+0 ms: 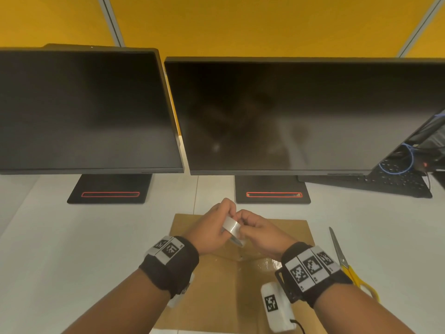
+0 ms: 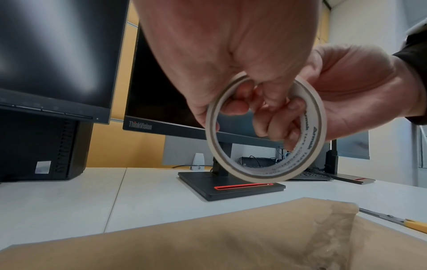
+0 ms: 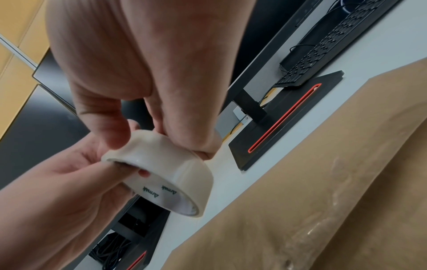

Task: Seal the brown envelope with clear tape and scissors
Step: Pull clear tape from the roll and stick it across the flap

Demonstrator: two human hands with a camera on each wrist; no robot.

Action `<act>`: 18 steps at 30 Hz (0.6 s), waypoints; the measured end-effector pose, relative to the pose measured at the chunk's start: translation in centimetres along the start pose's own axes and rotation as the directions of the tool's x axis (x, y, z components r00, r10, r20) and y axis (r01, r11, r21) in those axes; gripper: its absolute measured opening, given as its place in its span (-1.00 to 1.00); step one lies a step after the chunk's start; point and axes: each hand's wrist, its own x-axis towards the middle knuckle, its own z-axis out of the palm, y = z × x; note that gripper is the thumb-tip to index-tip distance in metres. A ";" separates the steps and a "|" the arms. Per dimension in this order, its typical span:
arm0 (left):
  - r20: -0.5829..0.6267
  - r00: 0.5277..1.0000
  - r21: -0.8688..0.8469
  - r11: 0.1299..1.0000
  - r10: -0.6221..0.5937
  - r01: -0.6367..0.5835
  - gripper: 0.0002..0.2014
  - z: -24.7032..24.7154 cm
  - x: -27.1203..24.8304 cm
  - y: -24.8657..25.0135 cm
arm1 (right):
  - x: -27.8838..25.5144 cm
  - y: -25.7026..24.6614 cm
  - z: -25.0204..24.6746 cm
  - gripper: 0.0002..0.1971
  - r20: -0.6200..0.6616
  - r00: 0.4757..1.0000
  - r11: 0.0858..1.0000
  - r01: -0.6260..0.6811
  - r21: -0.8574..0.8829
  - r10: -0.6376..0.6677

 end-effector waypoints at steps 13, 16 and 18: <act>0.020 1.000 0.005 1.000 -0.013 0.013 -0.74 -0.3 1.1 0.0 | 0.7 -0.5 -0.4 -0.73 -0.010 0.998 0.969 -0.058 0.240 0.062; 0.011 1.000 -0.016 1.000 -0.005 0.006 -0.76 -0.4 1.2 0.3 | 0.8 -0.6 -0.4 -0.78 -0.046 0.998 0.980 -0.036 0.197 0.046; 0.006 1.000 -0.037 0.999 -0.003 0.004 -0.77 -0.4 1.1 0.5 | 0.7 -0.5 -0.5 -0.78 -0.045 0.998 0.984 -0.033 0.175 0.041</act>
